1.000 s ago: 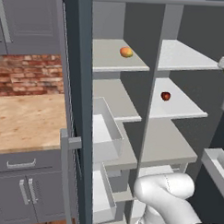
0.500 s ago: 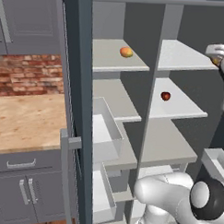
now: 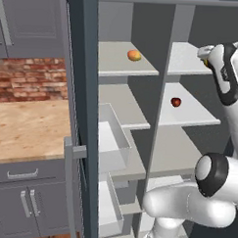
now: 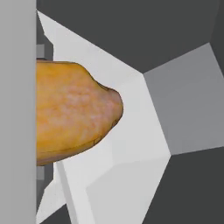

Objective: Pick up the frozen chicken drumstick from the freezer, place it on any shelf in the fridge, and close the fridge and freezer doors when done.

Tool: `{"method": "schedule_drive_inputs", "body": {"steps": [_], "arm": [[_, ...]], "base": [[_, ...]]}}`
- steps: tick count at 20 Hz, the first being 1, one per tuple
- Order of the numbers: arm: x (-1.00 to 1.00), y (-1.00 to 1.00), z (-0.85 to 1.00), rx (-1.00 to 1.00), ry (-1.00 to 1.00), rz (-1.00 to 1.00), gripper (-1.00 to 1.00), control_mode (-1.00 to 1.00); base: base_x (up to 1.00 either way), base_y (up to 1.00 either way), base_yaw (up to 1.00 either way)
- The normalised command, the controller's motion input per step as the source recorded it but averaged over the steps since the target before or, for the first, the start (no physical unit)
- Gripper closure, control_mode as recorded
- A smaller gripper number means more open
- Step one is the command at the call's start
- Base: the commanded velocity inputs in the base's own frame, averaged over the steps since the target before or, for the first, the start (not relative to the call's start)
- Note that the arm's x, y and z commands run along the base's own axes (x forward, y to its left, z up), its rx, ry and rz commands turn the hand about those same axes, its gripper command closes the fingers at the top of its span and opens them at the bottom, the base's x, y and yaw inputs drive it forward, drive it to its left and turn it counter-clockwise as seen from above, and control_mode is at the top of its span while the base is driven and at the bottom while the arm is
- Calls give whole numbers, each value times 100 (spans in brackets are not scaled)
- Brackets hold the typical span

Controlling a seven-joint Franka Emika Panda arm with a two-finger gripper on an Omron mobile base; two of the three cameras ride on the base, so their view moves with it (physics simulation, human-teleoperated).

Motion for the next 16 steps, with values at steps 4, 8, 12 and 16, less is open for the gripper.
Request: {"method": "schedule_drive_inputs", "body": {"steps": [4, 8, 12, 16], "arm": [[98, 0, -5, 0, 12, 0, 100, -100], [86, 0, -5, 0, 12, 0, 100, -100], [76, 0, -28, 0, 8, 2, 100, -100], [78, 0, -32, 1, 4, 2, 100, -100]], "base": [[0, 0, 0], [0, 0, 0], [0, 0, 0], [0, 0, 0]]}}
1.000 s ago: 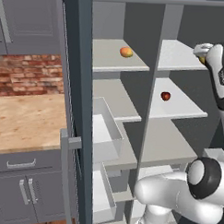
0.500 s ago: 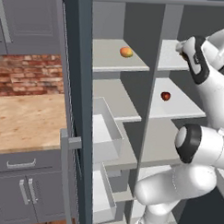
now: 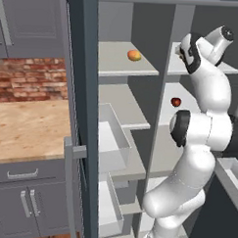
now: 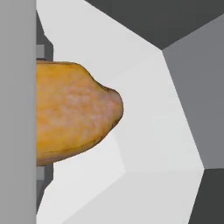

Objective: Pick up the frozen chicken drumstick from the freezer, place it on any shelf in the fridge, and close the fridge and freezer doors when done.

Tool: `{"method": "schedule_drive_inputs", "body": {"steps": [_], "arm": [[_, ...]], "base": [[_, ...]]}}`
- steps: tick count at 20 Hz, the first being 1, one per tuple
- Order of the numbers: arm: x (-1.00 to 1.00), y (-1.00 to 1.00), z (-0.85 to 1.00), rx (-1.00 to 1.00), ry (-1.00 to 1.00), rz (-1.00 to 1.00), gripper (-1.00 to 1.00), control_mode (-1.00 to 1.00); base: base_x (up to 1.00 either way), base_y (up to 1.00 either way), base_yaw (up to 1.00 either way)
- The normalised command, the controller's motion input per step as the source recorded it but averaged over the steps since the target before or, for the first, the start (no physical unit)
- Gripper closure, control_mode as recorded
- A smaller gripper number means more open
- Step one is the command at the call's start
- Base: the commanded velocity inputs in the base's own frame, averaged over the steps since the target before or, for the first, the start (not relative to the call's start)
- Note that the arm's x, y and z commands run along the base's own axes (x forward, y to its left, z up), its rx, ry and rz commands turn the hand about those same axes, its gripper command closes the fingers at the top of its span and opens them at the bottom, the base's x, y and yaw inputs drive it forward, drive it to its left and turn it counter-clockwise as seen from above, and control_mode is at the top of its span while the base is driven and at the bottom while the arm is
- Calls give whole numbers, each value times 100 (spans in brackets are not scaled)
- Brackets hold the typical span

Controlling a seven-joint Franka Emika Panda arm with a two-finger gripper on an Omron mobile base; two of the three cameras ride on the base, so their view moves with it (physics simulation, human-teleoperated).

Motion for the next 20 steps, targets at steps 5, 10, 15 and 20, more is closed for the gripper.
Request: {"method": "schedule_drive_inputs", "body": {"steps": [5, 10, 15, 20], "arm": [[79, 0, -32, 1, 1, 2, 100, -100], [85, 0, -24, 1, 0, 1, 100, -100], [41, 11, -59, 0, -2, 3, -100, -100], [0, 36, -76, -1, -8, 5, -100, -100]], "base": [[0, 0, 0], [0, 0, 0], [0, 0, 0], [0, 0, 0]]}}
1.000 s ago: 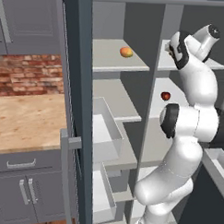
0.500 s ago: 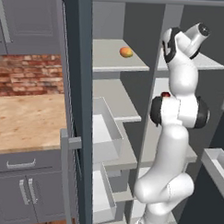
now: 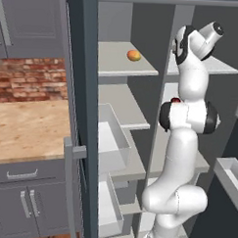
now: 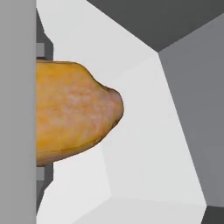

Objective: Pick up the frozen chicken drumstick from the freezer, place it on any shelf in the fridge, and close the fridge and freezer doors when done.

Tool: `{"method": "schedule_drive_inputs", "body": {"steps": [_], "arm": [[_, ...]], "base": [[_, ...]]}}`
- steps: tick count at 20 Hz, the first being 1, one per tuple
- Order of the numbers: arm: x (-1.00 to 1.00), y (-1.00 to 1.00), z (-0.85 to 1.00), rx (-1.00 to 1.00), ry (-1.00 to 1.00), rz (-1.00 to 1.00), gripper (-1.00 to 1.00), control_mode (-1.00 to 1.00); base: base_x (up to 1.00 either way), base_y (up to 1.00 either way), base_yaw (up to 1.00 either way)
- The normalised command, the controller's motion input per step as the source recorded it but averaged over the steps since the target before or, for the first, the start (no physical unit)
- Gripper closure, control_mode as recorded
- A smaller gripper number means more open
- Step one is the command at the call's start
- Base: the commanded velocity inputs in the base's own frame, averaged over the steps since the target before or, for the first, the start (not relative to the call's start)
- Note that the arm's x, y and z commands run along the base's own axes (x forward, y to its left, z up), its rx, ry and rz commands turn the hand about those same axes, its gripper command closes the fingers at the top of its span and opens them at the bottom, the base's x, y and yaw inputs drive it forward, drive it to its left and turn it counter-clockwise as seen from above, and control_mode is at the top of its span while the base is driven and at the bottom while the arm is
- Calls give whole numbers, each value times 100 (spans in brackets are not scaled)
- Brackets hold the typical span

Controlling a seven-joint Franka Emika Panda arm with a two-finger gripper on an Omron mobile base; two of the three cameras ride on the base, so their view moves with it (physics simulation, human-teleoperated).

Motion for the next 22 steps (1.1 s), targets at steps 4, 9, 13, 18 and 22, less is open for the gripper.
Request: {"method": "schedule_drive_inputs", "body": {"steps": [4, 9, 13, 18, 22], "arm": [[0, 23, -50, 0, -6, 4, -100, -100], [-9, 36, -47, -1, -16, 1, -100, -100], [-5, 27, -28, 0, -14, 0, -100, -100], [-46, 1, 0, 0, -11, -4, -100, -100], [-94, 0, 0, 0, -9, -13, -100, -100]], "base": [[0, 0, 0], [0, 0, 0], [0, 0, 0], [0, 0, 0], [0, 0, 0]]}}
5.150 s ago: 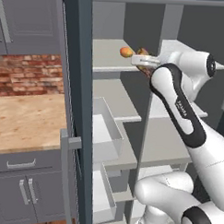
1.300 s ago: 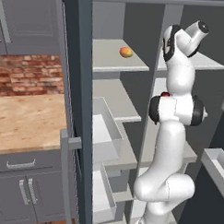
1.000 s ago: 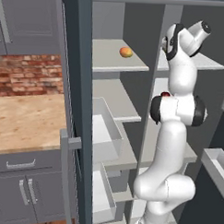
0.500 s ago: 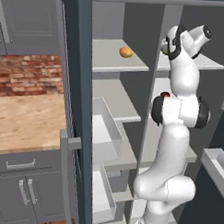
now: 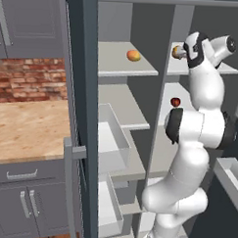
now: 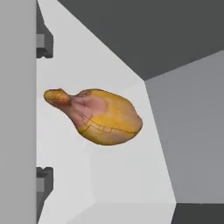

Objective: Pick up the frozen chicken drumstick from the freezer, place it on any shelf in the fridge, and close the fridge and freezer doors when done.

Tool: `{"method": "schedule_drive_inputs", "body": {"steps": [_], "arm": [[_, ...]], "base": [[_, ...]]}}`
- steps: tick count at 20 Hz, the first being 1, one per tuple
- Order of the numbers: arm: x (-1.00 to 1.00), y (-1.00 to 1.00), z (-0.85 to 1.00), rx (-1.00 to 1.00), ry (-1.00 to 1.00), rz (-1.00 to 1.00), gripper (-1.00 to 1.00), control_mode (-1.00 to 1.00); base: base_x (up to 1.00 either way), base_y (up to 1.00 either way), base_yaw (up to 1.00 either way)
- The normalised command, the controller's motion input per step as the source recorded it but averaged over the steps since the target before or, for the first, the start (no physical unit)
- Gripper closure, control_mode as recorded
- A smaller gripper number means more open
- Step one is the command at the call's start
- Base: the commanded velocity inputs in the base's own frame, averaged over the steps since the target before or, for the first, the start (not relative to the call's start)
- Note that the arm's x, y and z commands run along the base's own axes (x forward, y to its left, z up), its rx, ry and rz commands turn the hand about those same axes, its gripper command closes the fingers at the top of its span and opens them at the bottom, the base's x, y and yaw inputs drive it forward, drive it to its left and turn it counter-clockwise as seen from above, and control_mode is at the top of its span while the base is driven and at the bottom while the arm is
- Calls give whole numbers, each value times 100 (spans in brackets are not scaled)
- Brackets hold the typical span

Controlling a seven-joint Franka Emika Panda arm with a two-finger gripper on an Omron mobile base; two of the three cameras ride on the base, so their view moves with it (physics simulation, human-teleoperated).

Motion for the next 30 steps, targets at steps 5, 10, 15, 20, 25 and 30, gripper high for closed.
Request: {"method": "schedule_drive_inputs", "body": {"steps": [5, 10, 15, 20, 25, 30], "arm": [[-100, 0, 1, 5, -1, -20, -100, -100], [-100, 2, 0, 6, -1, -20, -100, -100], [-100, 13, 0, 5, -1, -18, -100, -100], [-100, 31, 4, 6, 0, -17, -100, -100], [-99, 47, 1, 7, 1, -20, -100, -100], [-12, 48, 0, -2, 25, -6, -100, -100]], "base": [[0, 0, 0], [0, 0, 0], [0, 0, 0], [0, 0, 0], [0, 0, 0], [0, 0, 0]]}}
